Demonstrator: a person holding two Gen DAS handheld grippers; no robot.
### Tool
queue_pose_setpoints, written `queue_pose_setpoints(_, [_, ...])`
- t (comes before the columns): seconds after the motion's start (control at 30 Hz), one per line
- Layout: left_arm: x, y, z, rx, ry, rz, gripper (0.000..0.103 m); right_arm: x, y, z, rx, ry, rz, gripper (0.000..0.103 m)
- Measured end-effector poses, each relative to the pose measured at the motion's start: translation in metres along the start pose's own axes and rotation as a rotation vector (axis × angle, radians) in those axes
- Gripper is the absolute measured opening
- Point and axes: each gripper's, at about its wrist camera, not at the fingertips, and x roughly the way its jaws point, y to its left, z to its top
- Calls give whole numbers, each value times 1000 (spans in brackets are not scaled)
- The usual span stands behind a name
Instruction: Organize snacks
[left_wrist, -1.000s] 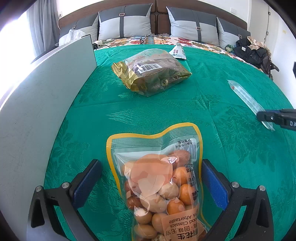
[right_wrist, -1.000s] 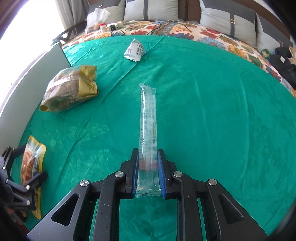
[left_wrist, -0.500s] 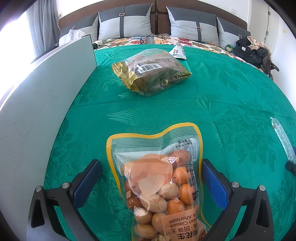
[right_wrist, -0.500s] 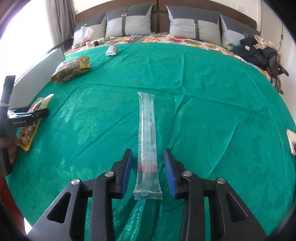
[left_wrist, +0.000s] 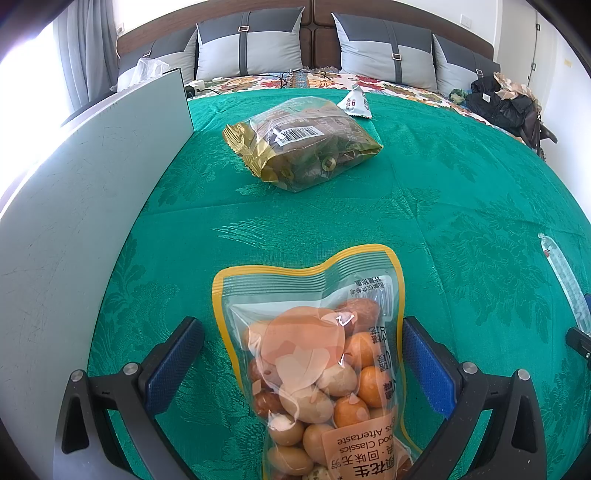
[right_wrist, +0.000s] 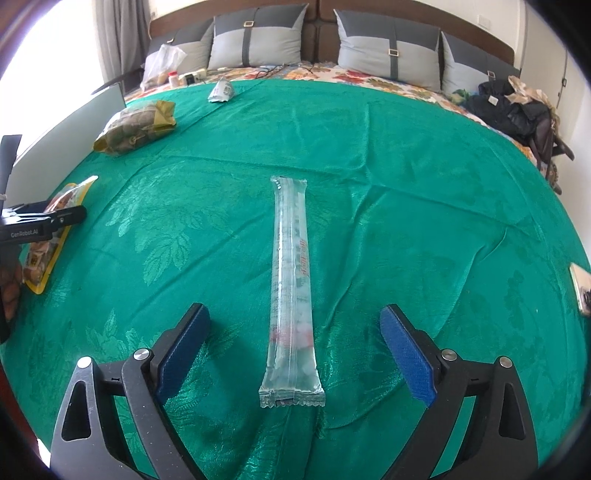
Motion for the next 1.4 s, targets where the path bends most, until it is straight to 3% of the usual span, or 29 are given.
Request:
queue_pose_setpoints(0.87, [0,0,0,0,0,0,103,-1,-1,0,2,-1,5,97])
queue_pose_setpoints(0.93, [0,0,0,0,0,0,103,-2,-5,-2,26,-15,39,97])
queue_pose_setpoints(1.07, [0,0,1,10,15,-9,103,-15,-49,-7,270,-54,255,95])
queue_pose_setpoints(1.17, [0,0,4,71,108,-49,103,-15,-61,3,312,9,232,95])
queue_pose_setpoints(1.33, [-3,-4,4,132,271,-68,103,-2,-23,34,130,153,183,93])
queue_pose_setpoints(1.37, [-5,-6,1,140,280,-71,100,4,-13,39,90,180,159,91])
queue_pose_setpoints(1.4, [-10,-7,-1,144,270,-75,88,10,-4,43,56,214,139,81])
